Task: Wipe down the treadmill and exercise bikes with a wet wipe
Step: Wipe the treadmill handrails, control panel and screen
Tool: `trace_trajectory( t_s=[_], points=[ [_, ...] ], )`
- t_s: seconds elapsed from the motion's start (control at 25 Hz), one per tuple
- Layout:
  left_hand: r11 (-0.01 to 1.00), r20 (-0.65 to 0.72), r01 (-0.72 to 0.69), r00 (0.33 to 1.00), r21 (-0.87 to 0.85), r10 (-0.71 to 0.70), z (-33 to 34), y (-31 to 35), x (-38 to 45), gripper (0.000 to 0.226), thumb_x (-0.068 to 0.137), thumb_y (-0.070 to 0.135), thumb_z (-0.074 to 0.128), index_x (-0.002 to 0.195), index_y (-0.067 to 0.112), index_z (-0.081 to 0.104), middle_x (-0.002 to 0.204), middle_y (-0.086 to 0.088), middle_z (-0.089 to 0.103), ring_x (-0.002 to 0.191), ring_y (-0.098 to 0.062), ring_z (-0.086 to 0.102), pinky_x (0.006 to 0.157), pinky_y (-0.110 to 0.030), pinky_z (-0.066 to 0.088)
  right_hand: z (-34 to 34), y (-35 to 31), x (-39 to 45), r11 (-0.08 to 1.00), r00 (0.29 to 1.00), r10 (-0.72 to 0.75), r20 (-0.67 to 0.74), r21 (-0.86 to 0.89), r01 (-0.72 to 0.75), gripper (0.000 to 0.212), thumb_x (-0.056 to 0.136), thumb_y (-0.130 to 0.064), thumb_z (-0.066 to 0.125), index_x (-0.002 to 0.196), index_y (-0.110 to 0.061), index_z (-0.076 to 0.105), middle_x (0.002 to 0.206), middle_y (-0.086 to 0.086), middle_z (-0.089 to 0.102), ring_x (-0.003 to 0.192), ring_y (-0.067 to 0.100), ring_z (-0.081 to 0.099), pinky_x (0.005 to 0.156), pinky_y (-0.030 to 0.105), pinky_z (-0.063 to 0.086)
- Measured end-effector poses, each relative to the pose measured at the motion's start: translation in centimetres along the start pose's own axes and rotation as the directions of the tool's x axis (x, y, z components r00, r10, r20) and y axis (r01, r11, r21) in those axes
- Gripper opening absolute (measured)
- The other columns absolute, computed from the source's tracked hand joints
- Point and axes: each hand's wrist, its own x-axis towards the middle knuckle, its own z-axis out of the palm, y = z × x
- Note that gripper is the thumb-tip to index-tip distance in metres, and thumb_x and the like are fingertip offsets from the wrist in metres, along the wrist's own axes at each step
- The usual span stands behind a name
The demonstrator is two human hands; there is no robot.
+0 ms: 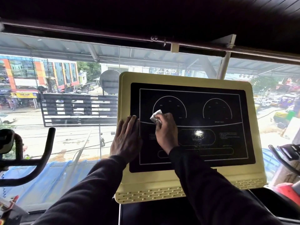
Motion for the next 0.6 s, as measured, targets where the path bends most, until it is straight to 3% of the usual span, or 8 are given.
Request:
trace_trajectory(
  t_s=[0.12, 0.16, 0.28, 0.32, 0.44, 0.48, 0.56, 0.6],
  points=[
    [1.000, -0.002, 0.010, 1.000, -0.011, -0.010, 0.0, 0.1, 0.1, 0.059, 0.094, 0.031, 0.037, 0.144, 0.002, 0.043, 0.150, -0.018, 0.040, 0.142, -0.033, 0.034, 0.120, -0.048, 0.015, 0.4, -0.3, -0.6, 0.931, 0.910, -0.349, 0.225, -0.028, 0.364, 0.025, 0.088, -0.003, 0.060, 0.111, -0.011, 0.065, 0.093, 0.004, 0.054, 0.077, 0.016, 0.055, 0.065, 0.028, 0.050],
    [1.000, 0.003, 0.014, 1.000, -0.005, -0.014, 0.1, 0.0, 0.1, 0.060, 0.093, 0.031, 0.037, 0.145, 0.001, 0.041, 0.151, -0.019, 0.038, 0.143, -0.033, 0.032, 0.121, -0.047, 0.015, 0.1, -0.1, 0.2, 0.926, 0.904, -0.357, 0.237, -0.038, 0.375, 0.024, 0.088, -0.003, 0.060, 0.110, -0.011, 0.065, 0.092, 0.004, 0.054, 0.076, 0.016, 0.055, 0.065, 0.029, 0.050],
    [1.000, 0.020, 0.010, 1.000, 0.028, -0.010, 0.2, -0.1, 0.0, 0.066, 0.092, 0.032, 0.036, 0.148, -0.001, 0.036, 0.154, -0.022, 0.033, 0.144, -0.035, 0.029, 0.121, -0.048, 0.015, -0.3, -0.3, 1.9, 0.997, 0.998, -0.046, 0.038, -0.052, 0.048, 0.021, 0.088, 0.000, 0.059, 0.104, -0.012, 0.067, 0.095, 0.004, 0.054, 0.077, 0.012, 0.053, 0.063, 0.024, 0.046],
    [0.999, 0.018, 0.011, 1.000, 0.030, -0.012, 0.1, -0.1, 0.0, 0.067, 0.091, 0.032, 0.036, 0.149, -0.002, 0.035, 0.155, -0.023, 0.032, 0.144, -0.036, 0.029, 0.120, -0.048, 0.016, -0.1, -0.9, 1.9, 0.998, 0.998, -0.048, 0.041, -0.046, 0.050, 0.022, 0.087, 0.001, 0.060, 0.104, -0.012, 0.067, 0.095, 0.005, 0.055, 0.077, 0.012, 0.054, 0.063, 0.023, 0.044],
    [1.000, 0.017, 0.020, 1.000, 0.016, -0.020, 0.0, 0.0, 0.0, 0.068, 0.090, 0.032, 0.037, 0.148, -0.003, 0.034, 0.154, -0.025, 0.032, 0.145, -0.038, 0.027, 0.120, -0.048, 0.015, 0.3, -1.1, 1.4, 0.947, 0.936, -0.301, 0.182, -0.058, 0.315, 0.022, 0.086, 0.001, 0.060, 0.103, -0.010, 0.067, 0.091, 0.006, 0.056, 0.076, 0.018, 0.057, 0.064, 0.025, 0.046],
    [1.000, 0.019, 0.023, 1.000, 0.015, -0.023, 0.1, 0.0, 0.0, 0.070, 0.089, 0.033, 0.037, 0.149, -0.003, 0.033, 0.155, -0.025, 0.030, 0.146, -0.038, 0.025, 0.121, -0.048, 0.013, 0.2, -0.8, 2.1, 0.962, 0.955, -0.254, 0.153, -0.061, 0.266, 0.021, 0.086, 0.001, 0.059, 0.102, -0.010, 0.067, 0.092, 0.006, 0.056, 0.077, 0.019, 0.058, 0.065, 0.025, 0.047],
    [0.999, 0.033, 0.028, 0.999, 0.025, -0.029, 0.2, 0.0, 0.0, 0.072, 0.087, 0.033, 0.036, 0.150, -0.003, 0.031, 0.157, -0.024, 0.026, 0.148, -0.038, 0.019, 0.121, -0.047, 0.011, 0.1, -0.9, 3.1, 0.999, 1.000, -0.011, 0.003, -0.031, 0.011, 0.021, 0.087, 0.001, 0.059, 0.102, -0.011, 0.067, 0.097, 0.007, 0.056, 0.081, 0.020, 0.060, 0.067, 0.027, 0.050],
    [0.999, 0.036, 0.029, 0.999, 0.034, -0.030, 0.2, 0.0, 0.0, 0.073, 0.088, 0.034, 0.035, 0.151, -0.002, 0.030, 0.159, -0.024, 0.023, 0.149, -0.037, 0.016, 0.121, -0.047, 0.010, 0.2, -1.2, 3.1, 1.000, 1.000, 0.020, -0.013, -0.021, -0.021, 0.021, 0.087, 0.001, 0.059, 0.103, -0.011, 0.067, 0.098, 0.007, 0.056, 0.082, 0.019, 0.060, 0.067, 0.027, 0.051]
  ],
)
